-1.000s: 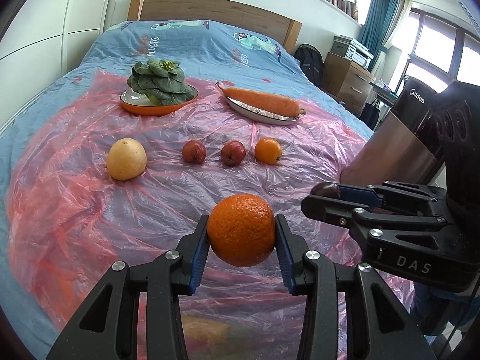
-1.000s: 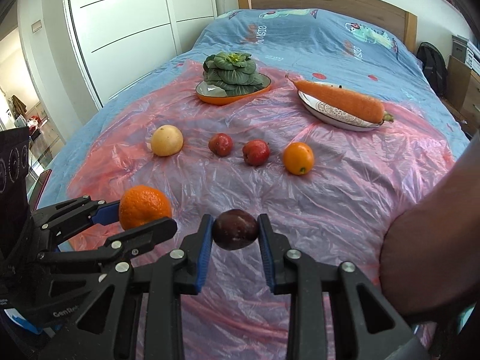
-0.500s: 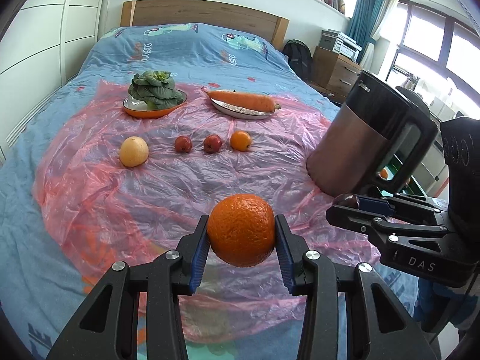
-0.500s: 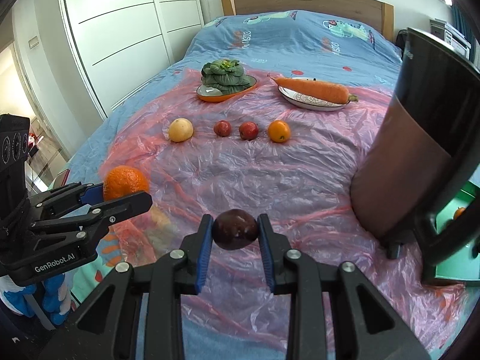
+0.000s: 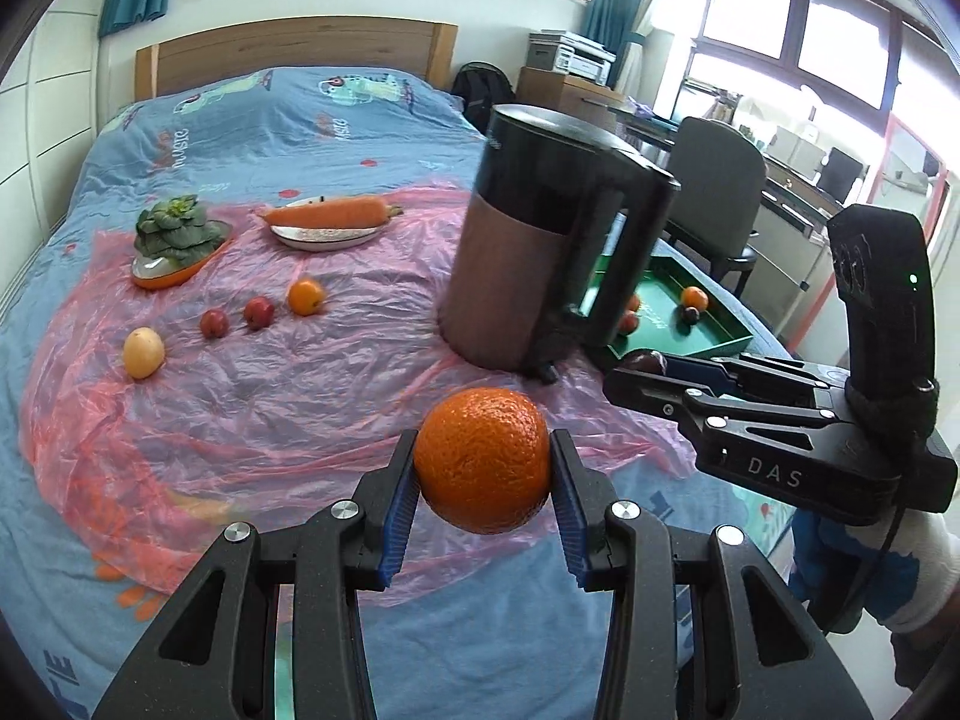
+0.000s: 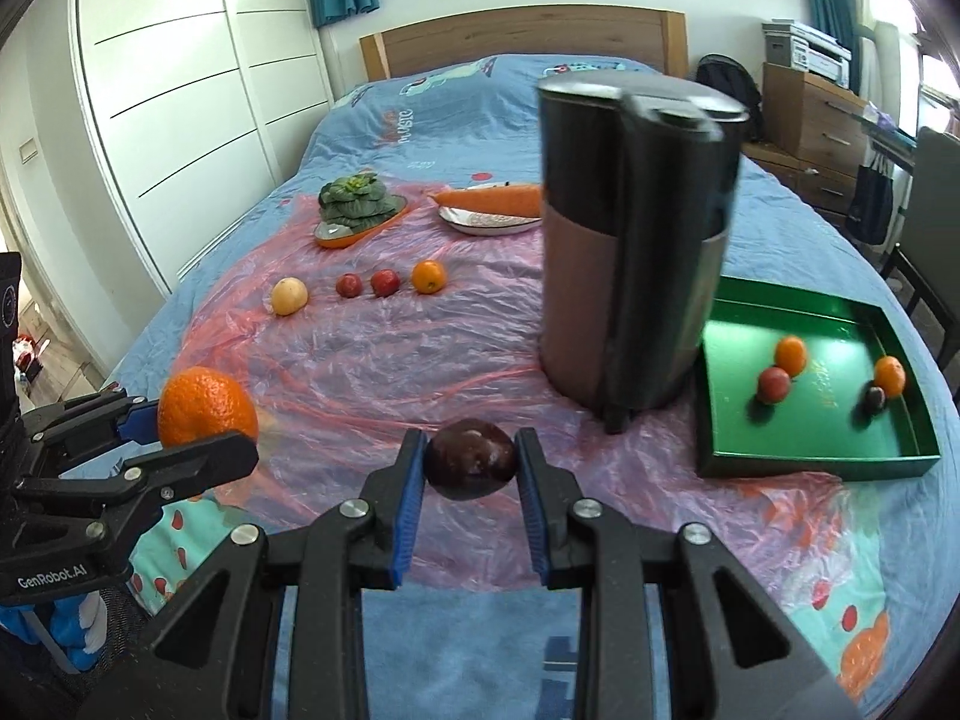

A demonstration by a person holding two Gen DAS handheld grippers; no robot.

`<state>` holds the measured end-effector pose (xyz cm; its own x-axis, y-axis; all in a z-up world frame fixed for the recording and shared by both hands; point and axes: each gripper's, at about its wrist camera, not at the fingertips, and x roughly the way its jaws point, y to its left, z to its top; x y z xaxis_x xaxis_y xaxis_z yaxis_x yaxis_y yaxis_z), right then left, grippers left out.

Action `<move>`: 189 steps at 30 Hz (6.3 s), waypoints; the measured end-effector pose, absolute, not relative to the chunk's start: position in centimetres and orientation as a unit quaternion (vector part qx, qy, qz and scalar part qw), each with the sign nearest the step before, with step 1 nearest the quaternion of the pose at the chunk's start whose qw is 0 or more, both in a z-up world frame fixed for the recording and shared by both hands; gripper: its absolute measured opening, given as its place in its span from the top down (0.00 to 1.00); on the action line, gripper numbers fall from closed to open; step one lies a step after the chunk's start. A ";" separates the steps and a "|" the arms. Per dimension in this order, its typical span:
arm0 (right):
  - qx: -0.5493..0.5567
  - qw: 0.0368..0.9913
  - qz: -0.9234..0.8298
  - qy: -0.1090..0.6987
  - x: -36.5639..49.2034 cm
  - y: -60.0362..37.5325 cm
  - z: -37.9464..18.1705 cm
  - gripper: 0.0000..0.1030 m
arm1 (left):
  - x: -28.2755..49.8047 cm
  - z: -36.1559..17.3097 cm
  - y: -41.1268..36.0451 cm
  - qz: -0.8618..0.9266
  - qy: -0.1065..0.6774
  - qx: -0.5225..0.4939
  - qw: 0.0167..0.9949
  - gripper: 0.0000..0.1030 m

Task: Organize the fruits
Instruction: 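Carry the orange and plum over the green tray with both tools, then open both tools to drop the orange and plum into the tray, then move both open tools back over the remaining fruit, then grasp the grapefruit with the left tool while the right tool grasps a red apple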

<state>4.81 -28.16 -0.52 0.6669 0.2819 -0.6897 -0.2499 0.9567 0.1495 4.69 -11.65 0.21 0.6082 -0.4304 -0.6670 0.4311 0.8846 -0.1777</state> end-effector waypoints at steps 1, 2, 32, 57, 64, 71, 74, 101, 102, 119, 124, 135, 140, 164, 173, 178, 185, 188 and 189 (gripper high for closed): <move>0.026 0.915 0.137 0.379 4.6 -29.2 -0.4 0.89 | 4.5 0.4 -12.8 -0.248 0.370 0.009 0.895 0.65; 0.030 0.916 0.129 0.378 4.4 -30.4 -0.4 0.89 | 4.4 0.5 -13.8 -0.257 0.369 0.016 0.893 0.65; 0.086 0.926 -0.021 0.367 19.2 -57.7 -5.1 0.90 | 16.6 -4.4 -42.1 -0.362 0.378 0.124 0.843 0.65; 0.027 0.879 -0.048 0.473 29.9 -59.6 -11.8 0.89 | 18.8 -10.6 -47.4 -0.355 0.418 0.157 0.821 0.64; 0.021 0.875 -0.049 0.480 30.0 -59.5 -11.9 0.89 | 18.9 -10.7 -47.6 -0.355 0.424 0.157 0.818 0.64; 0.016 0.877 -0.054 0.477 30.1 -59.3 -11.6 0.63 | 19.6 -10.3 -48.2 -0.350 0.426 0.166 0.818 0.63; 0.013 0.882 -0.055 0.468 29.8 -59.2 -11.0 0.48 | 19.4 -9.9 -48.2 -0.347 0.420 0.168 0.821 0.61; 0.031 0.921 -0.060 0.384 15.9 -55.7 -0.8 0.22 | 9.6 -2.1 -41.7 -0.381 0.379 0.149 0.830 0.44; 0.030 0.920 -0.060 0.385 15.4 -55.5 -0.6 0.21 | 9.1 -1.9 -41.3 -0.382 0.377 0.149 0.830 0.44; 0.064 0.918 -0.053 0.389 4.3 -49.2 1.4 0.21 | 1.4 -0.4 -26.4 -0.314 0.380 0.163 0.855 0.42; 0.076 0.915 -0.044 0.395 0.8 -46.4 1.4 0.21 | -0.3 -0.4 -21.1 -0.283 0.382 0.143 0.868 0.42; 0.065 0.913 -0.007 0.404 -1.7 -38.5 1.7 0.21 | -1.7 1.1 -10.7 -0.201 0.368 0.085 0.904 0.36; 0.044 0.910 0.023 0.412 -1.5 -33.7 1.3 0.21 | -2.0 0.9 -6.3 -0.170 0.366 0.058 0.913 0.28; -0.055 0.873 0.149 0.461 7.2 -14.8 -5.1 0.21 | 5.3 -6.3 10.1 0.018 0.388 -0.026 0.921 0.28; -0.026 0.874 0.183 0.448 13.8 -11.9 -7.0 0.21 | 12.0 -7.1 12.0 0.047 0.373 -0.053 0.925 0.28; -0.009 0.880 0.204 0.429 18.3 -9.8 -7.1 0.21 | 16.4 -7.2 12.3 0.044 0.368 -0.068 0.926 0.28; 0.007 0.887 0.219 0.407 24.2 -7.8 -8.0 0.21 | 22.5 -9.1 11.6 0.035 0.372 -0.062 0.925 0.29; 0.015 0.886 0.223 0.407 26.3 -7.4 -9.0 0.21 | 24.7 -10.2 11.0 0.038 0.375 -0.050 0.925 0.28; 0.017 0.885 0.224 0.407 26.8 -7.3 -9.4 0.21 | 25.2 -10.6 11.1 0.040 0.376 -0.050 0.925 0.28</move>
